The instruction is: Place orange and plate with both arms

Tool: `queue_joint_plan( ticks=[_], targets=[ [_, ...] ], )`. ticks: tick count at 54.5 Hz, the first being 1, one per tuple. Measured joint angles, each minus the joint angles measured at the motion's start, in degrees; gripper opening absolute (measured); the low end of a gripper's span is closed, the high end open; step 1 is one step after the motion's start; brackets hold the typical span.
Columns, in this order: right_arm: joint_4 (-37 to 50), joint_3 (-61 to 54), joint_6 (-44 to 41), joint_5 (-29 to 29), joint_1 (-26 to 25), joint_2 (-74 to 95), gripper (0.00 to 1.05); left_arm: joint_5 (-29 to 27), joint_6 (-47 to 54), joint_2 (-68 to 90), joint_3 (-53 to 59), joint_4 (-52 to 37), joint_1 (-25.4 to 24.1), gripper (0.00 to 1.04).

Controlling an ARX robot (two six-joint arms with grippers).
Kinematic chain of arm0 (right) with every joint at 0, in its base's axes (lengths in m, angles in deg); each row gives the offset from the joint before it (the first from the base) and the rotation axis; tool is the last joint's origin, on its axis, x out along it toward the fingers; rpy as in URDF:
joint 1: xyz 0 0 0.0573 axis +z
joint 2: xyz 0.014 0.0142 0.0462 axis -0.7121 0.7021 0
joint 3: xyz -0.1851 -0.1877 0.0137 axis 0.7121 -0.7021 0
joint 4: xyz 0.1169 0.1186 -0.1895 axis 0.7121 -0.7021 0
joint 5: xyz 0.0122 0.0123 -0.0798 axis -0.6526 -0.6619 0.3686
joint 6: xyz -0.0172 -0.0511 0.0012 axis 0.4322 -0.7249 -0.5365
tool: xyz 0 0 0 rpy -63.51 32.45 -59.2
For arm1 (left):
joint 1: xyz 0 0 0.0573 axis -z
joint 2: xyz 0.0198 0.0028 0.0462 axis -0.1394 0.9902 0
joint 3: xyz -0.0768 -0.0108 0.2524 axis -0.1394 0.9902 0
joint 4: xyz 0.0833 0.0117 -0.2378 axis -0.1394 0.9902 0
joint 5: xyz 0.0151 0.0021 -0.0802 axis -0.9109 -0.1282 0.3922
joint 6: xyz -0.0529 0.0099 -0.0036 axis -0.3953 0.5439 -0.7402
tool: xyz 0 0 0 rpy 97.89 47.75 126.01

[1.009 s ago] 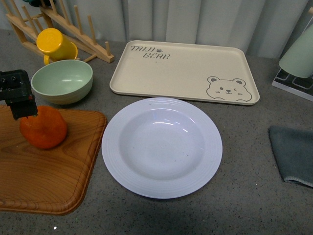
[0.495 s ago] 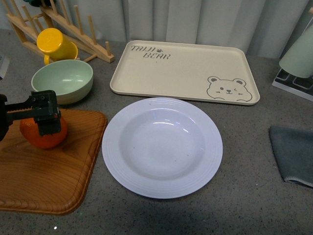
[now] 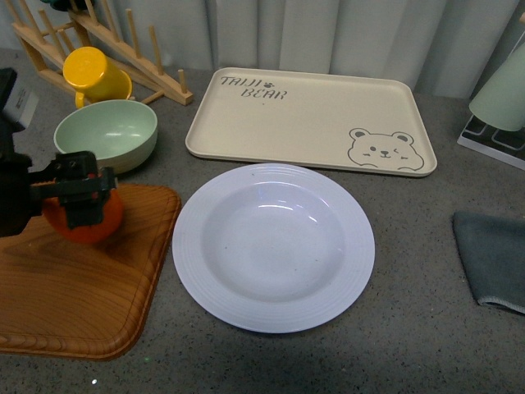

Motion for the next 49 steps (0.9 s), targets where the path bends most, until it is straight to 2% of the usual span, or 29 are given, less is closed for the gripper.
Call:
queue_joint_plan(
  ticks=[15,49],
  targets=[
    [0.0,0.0,0.0,0.0,0.0,0.0,0.95,0.5,-5.4,-0.2,-6.3,1.2,14.4,0.64],
    [0.0,0.0,0.0,0.0,0.0,0.0,0.95,2.7,-9.1,9.5,-11.6,1.2,21.4,0.63]
  ],
)
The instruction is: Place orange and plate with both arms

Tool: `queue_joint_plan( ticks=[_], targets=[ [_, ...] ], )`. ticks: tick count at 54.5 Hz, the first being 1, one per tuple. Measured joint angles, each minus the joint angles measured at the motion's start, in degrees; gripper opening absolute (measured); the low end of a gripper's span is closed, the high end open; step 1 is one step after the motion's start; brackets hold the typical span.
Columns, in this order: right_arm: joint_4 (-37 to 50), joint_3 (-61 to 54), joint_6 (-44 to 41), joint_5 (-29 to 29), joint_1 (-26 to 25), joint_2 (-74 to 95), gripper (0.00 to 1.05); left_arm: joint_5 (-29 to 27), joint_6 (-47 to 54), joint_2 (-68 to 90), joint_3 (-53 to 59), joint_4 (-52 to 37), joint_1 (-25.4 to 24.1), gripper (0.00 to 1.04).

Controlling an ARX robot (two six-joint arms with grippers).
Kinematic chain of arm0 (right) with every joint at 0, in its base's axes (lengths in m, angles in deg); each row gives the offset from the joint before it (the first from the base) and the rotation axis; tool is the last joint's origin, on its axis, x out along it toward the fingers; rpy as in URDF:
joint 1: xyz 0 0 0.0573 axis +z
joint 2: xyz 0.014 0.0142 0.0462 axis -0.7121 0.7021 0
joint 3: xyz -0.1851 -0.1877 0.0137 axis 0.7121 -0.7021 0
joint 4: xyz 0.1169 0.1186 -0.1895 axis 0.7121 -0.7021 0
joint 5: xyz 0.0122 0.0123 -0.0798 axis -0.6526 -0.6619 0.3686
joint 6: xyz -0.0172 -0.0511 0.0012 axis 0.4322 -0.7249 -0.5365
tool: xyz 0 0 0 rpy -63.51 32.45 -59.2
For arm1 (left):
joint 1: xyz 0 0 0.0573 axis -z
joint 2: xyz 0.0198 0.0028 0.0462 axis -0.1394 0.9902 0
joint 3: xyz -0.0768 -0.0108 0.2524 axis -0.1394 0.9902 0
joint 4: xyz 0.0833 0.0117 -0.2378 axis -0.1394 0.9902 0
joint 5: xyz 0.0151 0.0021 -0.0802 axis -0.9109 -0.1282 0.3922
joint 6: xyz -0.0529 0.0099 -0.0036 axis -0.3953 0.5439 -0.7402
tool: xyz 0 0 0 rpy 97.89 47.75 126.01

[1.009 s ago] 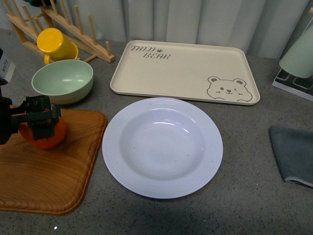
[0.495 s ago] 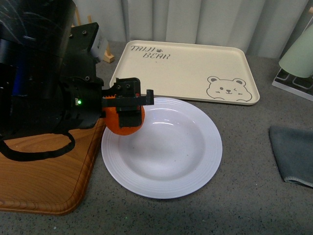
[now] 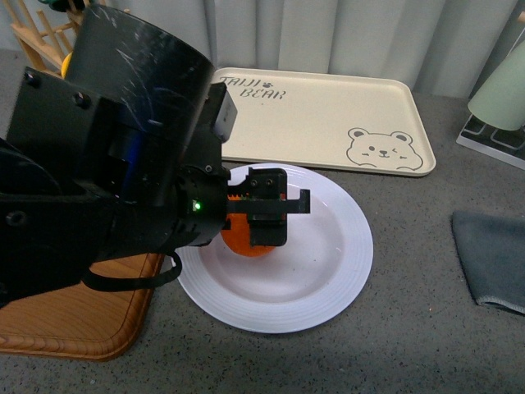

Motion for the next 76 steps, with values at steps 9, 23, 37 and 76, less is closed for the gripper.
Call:
queue_joint_plan(
  ticks=[9,23,37,76],
  targets=[
    [0.0,0.0,0.0,0.0,0.0,0.0,0.95,0.1,-0.2,2.4,-0.7,-0.3,0.7,0.63],
    [0.0,0.0,0.0,0.0,0.0,0.0,0.95,-0.1,-1.3,2.7,-1.1,-0.5,0.7,0.71],
    [0.0,0.0,0.0,0.0,0.0,0.0,0.95,-4.3,-1.4,-2.6,1.3,-1.0,0.0,0.99],
    [0.0,0.0,0.0,0.0,0.0,0.0,0.95,-24.0,-3.8,-44.2,28.7,2.3,-15.9,0.98]
  ],
)
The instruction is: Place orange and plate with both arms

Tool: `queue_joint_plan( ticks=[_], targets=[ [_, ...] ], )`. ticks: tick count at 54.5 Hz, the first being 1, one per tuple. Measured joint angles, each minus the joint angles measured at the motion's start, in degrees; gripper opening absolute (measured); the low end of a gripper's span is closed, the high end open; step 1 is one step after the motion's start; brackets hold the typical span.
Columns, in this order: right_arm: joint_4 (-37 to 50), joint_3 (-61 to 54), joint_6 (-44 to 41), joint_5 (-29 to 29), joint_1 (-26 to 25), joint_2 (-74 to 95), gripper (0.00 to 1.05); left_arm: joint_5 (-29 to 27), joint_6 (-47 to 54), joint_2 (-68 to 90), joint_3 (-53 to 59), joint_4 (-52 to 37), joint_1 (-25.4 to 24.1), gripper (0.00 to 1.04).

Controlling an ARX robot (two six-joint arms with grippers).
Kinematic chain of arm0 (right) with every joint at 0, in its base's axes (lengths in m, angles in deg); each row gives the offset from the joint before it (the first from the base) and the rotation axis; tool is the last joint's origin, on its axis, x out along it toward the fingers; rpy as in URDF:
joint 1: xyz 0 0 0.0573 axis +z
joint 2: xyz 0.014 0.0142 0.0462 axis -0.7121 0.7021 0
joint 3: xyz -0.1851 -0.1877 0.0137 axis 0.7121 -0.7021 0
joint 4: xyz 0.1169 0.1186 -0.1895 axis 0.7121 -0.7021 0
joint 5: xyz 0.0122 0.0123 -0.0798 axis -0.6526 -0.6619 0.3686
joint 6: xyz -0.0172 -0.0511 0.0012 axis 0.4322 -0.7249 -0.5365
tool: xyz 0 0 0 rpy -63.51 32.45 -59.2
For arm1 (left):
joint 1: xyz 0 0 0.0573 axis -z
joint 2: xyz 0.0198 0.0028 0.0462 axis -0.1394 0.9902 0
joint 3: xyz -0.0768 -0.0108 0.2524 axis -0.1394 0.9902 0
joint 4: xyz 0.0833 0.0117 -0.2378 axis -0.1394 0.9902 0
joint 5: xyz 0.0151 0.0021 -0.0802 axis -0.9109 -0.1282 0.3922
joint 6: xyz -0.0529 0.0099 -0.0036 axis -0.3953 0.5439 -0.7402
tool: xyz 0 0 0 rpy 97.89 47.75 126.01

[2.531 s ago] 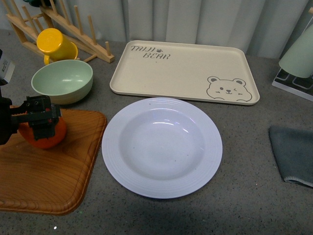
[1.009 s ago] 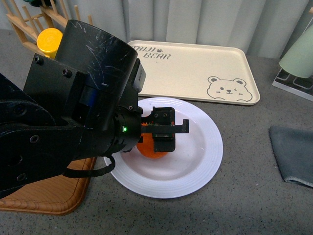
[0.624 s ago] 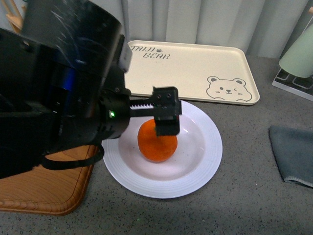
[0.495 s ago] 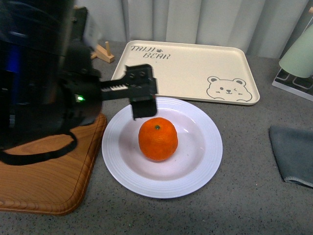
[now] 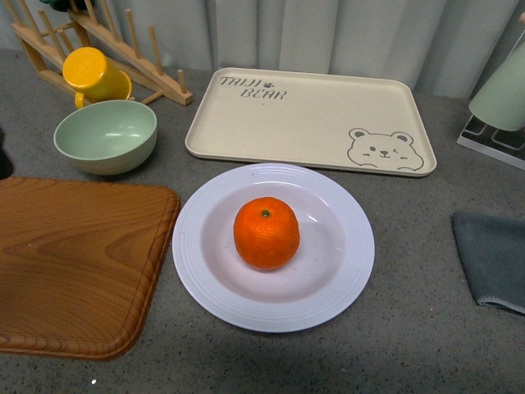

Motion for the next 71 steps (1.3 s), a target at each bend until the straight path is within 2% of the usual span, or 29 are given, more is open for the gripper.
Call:
queue_joint_plan(
  ticks=[11,13,16,19,21,23,37,41,46,71],
  targets=[
    [0.0,0.0,0.0,0.0,0.0,0.0,0.95,-0.1,0.6,-3.9,2.3,1.2,-1.2,0.98],
    [0.0,0.0,0.0,0.0,0.0,0.0,0.95,3.9,2.8,-1.9,4.0,-5.2,-2.1,0.94],
    [0.0,0.0,0.0,0.0,0.0,0.0,0.95,11.6,10.3,1.8,8.5,-21.5,-3.8,0.83],
    [0.0,0.0,0.0,0.0,0.0,0.0,0.95,14.9,15.1,2.1,11.8,-30.8,-4.8,0.74],
    [0.0,0.0,0.0,0.0,0.0,0.0,0.95,16.4,18.2,0.4,12.9,-35.1,-5.4,0.67],
    [0.0,0.0,0.0,0.0,0.0,0.1,0.95,17.1,20.3,-2.2,12.9,-35.6,-6.0,0.60],
    [0.0,0.0,0.0,0.0,0.0,0.0,0.95,19.6,24.3,-20.0,13.8,-19.6,-9.0,0.17],
    [0.0,0.0,0.0,0.0,0.0,0.0,0.95,24.1,24.4,-24.3,14.4,-16.1,-12.5,0.04],
    [0.0,0.0,0.0,0.0,0.0,0.0,0.95,24.4,24.8,-28.3,14.6,-12.6,-14.0,0.04],
    [0.0,0.0,0.0,0.0,0.0,0.0,0.95,24.7,24.9,-45.7,14.6,3.3,-14.2,0.04]
  ],
)
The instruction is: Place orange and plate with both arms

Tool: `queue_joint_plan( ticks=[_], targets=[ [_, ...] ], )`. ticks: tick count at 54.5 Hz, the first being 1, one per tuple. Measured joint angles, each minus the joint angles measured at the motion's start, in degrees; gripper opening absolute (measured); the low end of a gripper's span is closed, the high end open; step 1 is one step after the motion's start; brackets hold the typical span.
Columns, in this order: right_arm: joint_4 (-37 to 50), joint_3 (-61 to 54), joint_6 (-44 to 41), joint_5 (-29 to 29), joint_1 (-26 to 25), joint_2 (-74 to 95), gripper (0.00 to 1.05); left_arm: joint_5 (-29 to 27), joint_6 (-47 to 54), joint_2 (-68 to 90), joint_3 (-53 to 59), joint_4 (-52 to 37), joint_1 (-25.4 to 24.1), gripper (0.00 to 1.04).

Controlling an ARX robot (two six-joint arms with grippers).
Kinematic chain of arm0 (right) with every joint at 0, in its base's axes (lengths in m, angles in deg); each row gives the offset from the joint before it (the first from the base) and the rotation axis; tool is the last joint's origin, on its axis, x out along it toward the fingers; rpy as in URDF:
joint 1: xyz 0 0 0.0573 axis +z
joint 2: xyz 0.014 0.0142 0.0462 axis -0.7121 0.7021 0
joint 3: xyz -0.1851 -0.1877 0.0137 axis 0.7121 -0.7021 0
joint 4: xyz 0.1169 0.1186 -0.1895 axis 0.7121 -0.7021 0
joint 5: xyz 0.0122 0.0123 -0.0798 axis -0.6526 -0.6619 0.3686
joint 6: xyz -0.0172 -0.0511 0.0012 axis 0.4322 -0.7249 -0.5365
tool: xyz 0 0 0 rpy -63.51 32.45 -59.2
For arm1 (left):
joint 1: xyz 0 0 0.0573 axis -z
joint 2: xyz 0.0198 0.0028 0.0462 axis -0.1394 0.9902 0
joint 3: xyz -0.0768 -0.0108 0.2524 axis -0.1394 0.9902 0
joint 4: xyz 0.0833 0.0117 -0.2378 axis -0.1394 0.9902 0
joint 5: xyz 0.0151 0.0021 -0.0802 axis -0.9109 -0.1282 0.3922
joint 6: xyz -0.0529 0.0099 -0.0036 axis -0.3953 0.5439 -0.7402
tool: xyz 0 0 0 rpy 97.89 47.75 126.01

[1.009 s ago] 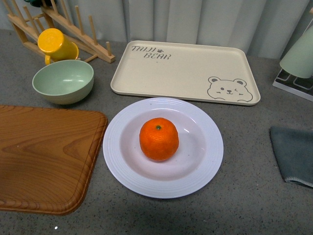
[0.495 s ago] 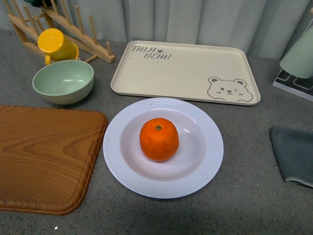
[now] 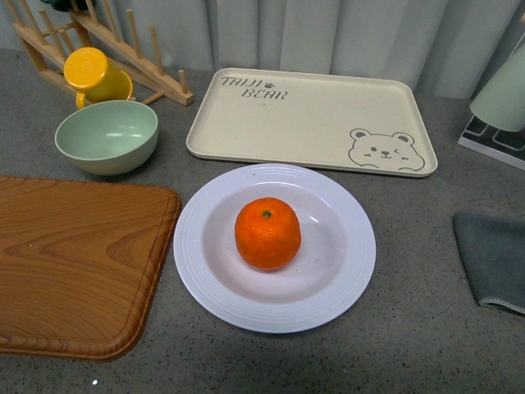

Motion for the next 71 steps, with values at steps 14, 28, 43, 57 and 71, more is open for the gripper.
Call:
queue_joint_plan(
  ticks=[14,28,43,57,71],
  targets=[
    [0.0,0.0,0.0,0.0,0.0,0.0,0.95,0.0,0.0,-7.4,0.0,7.2,0.0,0.04],
    [0.0,0.0,0.0,0.0,0.0,0.0,0.95,0.0,0.0,-12.3,0.0,12.1,0.0,0.04],
    [0.0,0.0,0.0,0.0,0.0,0.0,0.95,0.2,0.0,-21.3,0.0,23.0,0.0,0.04],
    [-0.2,0.0,-0.4,-0.6,-0.1,0.1,0.95,0.1,0.0,-24.0,0.0,24.2,0.0,0.21],
    [15.8,1.9,-12.6,-5.6,1.9,24.9,0.95,0.1,0.0,-24.0,0.0,24.2,0.0,0.64]
  ],
)
